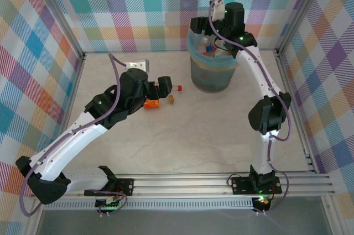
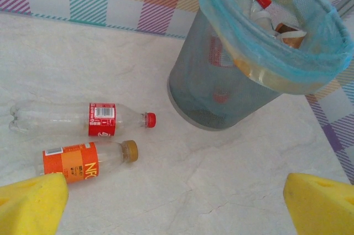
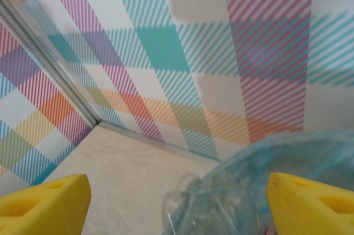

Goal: Put the plastic bottles in the bin

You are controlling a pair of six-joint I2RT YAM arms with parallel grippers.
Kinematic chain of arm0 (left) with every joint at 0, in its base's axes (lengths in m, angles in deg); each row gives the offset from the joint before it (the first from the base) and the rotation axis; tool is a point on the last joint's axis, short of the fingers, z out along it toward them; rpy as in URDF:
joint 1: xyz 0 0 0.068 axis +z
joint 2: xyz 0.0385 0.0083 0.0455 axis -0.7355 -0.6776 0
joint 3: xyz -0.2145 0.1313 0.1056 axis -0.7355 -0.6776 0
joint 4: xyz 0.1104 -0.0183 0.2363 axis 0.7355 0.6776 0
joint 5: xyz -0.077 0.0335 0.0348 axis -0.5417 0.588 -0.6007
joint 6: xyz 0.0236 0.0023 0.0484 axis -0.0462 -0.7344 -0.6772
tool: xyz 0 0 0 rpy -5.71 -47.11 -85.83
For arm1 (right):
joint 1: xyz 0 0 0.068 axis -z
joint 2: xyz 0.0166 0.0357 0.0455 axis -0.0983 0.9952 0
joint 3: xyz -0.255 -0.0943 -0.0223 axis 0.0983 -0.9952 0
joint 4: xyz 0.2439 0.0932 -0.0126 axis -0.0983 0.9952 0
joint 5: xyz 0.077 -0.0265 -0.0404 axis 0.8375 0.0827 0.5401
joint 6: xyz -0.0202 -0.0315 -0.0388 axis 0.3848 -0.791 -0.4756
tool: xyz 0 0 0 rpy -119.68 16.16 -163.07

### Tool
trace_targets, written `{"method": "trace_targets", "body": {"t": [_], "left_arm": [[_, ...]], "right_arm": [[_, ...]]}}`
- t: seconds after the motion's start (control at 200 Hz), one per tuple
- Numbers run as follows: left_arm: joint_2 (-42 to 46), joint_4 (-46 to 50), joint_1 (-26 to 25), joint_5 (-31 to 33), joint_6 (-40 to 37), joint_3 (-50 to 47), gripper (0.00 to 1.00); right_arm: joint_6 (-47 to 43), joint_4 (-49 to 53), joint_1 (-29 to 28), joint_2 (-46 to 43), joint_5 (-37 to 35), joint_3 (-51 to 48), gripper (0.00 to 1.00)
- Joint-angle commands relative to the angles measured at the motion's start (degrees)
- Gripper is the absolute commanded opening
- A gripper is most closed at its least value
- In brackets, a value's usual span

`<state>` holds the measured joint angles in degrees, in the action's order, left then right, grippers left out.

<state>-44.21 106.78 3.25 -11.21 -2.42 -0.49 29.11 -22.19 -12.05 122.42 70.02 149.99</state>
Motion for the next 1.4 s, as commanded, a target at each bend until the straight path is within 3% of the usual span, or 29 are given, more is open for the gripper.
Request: {"method": "trace_targets", "body": {"t": [0.0, 0.335, 0.56, 0.81, 1.07, 1.4], "left_arm": [[2.45, -0.23, 0.48, 2.47, 0.34, -1.47, 1.00], [8.28, 4.46, 0.45, 6.79, 1.57, -6.90, 1.00], [16.52, 9.59, 0.41, 10.11, 4.60, -13.55, 1.00], [23.90, 19.99, 0.44, 12.48, 8.48, -18.43, 1.00], [32.38, 25.79, 0.42, 10.88, 15.78, -28.16, 1.00], [33.76, 25.79, 0.42, 7.72, 19.73, -36.36, 1.00]], "right_arm": [[-3.94, 5.20, -1.88, -1.20, -2.01, 2.53, 0.82], [-25.15, 12.44, -15.26, -9.20, 1.38, -4.39, 0.81], [-33.98, 12.61, -20.34, -10.29, 4.31, -14.62, 0.82], [-41.07, 15.62, -24.89, -5.54, 4.02, -18.17, 0.83], [-43.94, 15.44, -27.21, 1.59, 2.18, -19.82, 0.85], [-48.17, 11.72, -29.11, 10.97, -2.66, -19.34, 0.86]]}}
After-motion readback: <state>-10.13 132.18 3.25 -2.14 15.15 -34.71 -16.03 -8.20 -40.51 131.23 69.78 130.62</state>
